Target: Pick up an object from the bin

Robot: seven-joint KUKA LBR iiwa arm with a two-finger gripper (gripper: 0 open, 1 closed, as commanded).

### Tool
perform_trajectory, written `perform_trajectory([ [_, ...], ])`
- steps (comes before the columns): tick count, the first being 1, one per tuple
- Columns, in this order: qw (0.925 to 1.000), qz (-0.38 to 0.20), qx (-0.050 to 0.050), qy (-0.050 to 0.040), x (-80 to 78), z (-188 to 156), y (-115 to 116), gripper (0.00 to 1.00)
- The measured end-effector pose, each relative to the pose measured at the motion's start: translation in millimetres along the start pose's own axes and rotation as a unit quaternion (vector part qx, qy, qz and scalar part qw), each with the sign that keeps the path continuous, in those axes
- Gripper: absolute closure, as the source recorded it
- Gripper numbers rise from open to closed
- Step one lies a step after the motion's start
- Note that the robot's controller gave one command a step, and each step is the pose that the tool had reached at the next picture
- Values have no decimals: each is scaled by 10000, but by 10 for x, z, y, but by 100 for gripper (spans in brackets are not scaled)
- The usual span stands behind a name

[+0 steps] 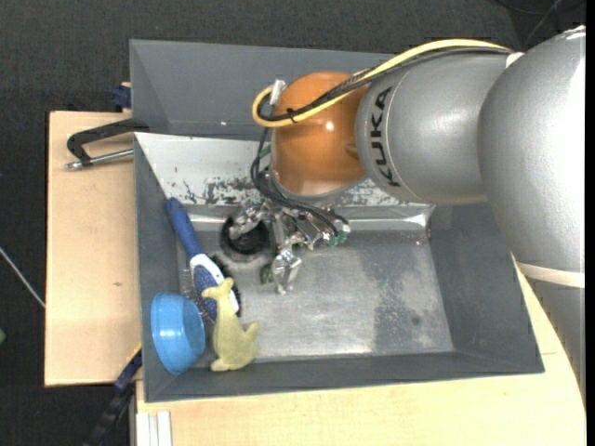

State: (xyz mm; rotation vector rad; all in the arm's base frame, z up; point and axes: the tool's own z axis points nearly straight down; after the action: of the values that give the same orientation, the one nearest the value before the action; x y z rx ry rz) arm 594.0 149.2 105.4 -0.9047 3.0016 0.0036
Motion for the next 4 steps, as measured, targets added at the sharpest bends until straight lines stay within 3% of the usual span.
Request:
perform_trajectory([
  [1, 10000, -3, 0, 8, 1, 8, 7, 100],
  [2, 9964, 850, 2, 29, 490, 2, -405, 100],
  [3, 9965, 837, -1, 23, 481, 3, -392, 0],
  [4, 9991, 423, 43, -89, 362, 265, -306, 0],
])
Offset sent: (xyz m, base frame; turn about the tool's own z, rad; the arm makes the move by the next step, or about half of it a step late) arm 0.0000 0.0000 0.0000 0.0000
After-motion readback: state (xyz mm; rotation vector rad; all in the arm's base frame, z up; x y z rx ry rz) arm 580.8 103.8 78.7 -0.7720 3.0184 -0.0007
